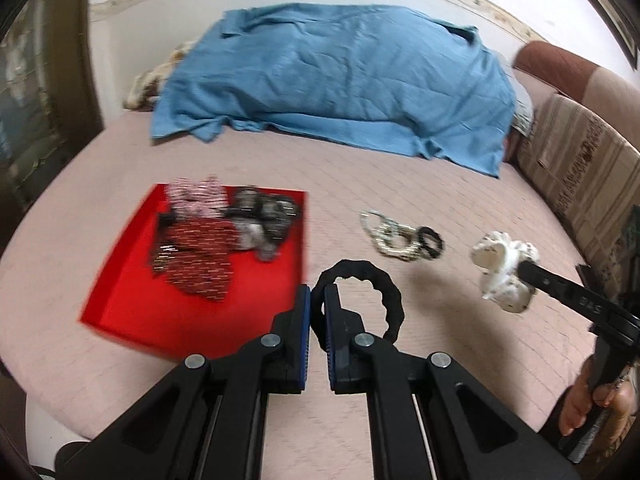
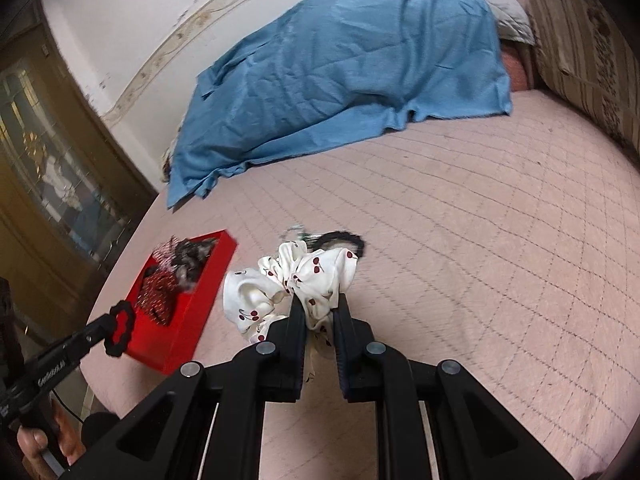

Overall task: Organize jewelry
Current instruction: 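Carry the black band and white scrunchie toward the red tray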

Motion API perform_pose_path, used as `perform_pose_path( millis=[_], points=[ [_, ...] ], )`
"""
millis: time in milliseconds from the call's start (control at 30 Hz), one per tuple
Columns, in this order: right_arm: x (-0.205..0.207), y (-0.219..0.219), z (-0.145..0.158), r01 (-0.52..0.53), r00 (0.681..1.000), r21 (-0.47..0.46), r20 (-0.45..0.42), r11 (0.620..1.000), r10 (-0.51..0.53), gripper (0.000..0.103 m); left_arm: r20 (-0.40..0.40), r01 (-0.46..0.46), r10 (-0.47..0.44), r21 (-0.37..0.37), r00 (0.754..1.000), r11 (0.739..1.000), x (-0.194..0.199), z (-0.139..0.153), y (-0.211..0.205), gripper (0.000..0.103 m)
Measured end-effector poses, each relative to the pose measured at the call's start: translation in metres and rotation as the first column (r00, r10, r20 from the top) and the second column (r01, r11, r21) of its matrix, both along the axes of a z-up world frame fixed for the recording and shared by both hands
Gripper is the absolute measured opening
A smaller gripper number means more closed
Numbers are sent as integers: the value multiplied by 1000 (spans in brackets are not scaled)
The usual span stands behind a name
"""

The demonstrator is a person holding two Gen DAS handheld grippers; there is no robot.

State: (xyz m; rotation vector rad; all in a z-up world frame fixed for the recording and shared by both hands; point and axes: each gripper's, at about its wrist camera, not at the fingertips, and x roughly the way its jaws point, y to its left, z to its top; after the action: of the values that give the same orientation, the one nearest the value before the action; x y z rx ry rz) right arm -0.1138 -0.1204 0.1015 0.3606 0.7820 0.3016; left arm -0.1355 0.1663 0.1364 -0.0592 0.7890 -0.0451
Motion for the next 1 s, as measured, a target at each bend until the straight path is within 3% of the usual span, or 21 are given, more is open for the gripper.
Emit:
perform_pose_path(
  millis=[567, 767, 1000],
  points=[
    [0, 126, 34, -231, 972, -106, 26, 967, 235, 14, -37, -227, 226, -30, 973, 973, 4, -22, 120, 7],
    [7, 172, 30, -304, 952, -134, 5, 943, 307, 14, -59, -268, 265, -45, 962, 962, 20, -39, 147, 7],
    [21, 218, 13, -366, 930, -133, -49, 921, 363, 14, -60, -288, 288, 8, 956, 958, 37, -54, 159, 7]
  ],
)
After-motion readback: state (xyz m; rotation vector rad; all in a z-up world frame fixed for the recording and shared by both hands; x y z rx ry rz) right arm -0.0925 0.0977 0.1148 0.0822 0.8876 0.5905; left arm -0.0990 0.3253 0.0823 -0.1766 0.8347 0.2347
